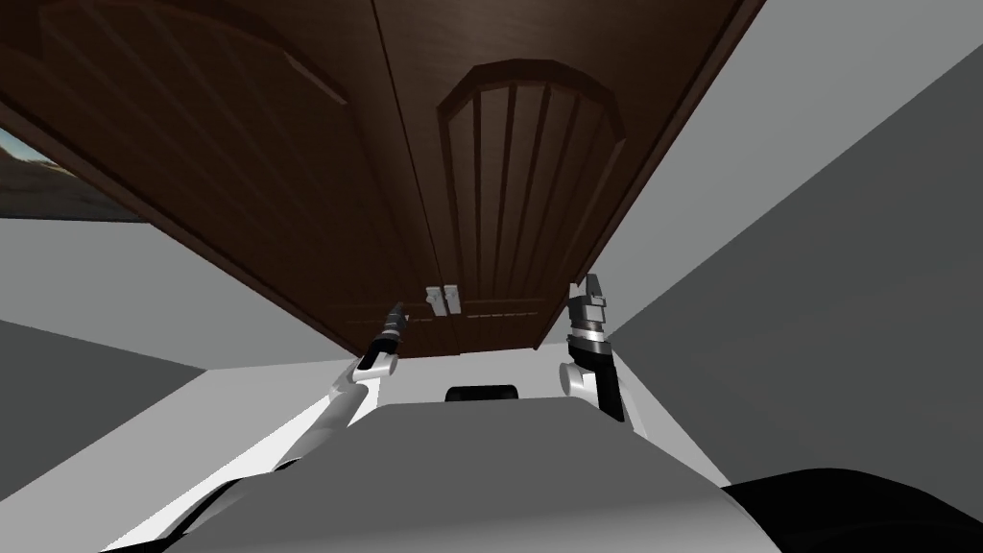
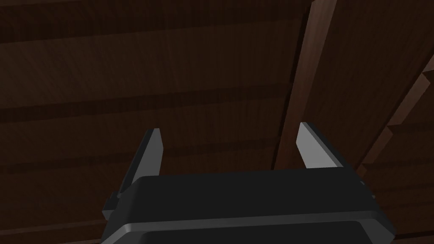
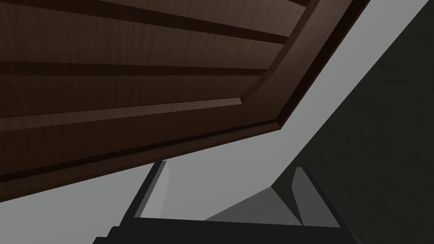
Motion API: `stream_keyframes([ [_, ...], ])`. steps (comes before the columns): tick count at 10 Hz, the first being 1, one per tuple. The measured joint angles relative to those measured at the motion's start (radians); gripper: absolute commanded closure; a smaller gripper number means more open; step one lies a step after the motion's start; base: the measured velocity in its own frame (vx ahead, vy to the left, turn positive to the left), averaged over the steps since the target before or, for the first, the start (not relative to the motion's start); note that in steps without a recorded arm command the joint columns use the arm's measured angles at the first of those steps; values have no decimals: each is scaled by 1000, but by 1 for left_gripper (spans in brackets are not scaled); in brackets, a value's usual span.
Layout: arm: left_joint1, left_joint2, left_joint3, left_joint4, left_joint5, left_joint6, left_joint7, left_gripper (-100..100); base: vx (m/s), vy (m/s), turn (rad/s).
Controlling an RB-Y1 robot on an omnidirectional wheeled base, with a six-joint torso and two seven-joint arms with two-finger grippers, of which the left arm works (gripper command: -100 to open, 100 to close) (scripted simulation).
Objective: Pull the door open
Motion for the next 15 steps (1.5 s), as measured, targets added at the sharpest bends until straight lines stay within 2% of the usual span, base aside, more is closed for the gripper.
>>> stream_keyframes([
  [2,-13,-20,-16,-29,-4,10,-4,-100,146,-114,-115],
  [3,-15,-22,-18,-30,-4,11,-4,100,-12,10,36],
  [8,-13,-20,-16,-29,-4,10,-4,100,-20,16,0],
  [9,-13,-20,-16,-29,-4,10,-4,-100,-135,72,182],
  [12,8,-6,-8,-26,0,6,1,-100,-195,77,22],
  [14,13,-6,-20,-34,0,3,6,-100,-204,-43,-60],
  [15,20,-7,-31,-54,0,5,10,-100,-194,-107,-128],
])
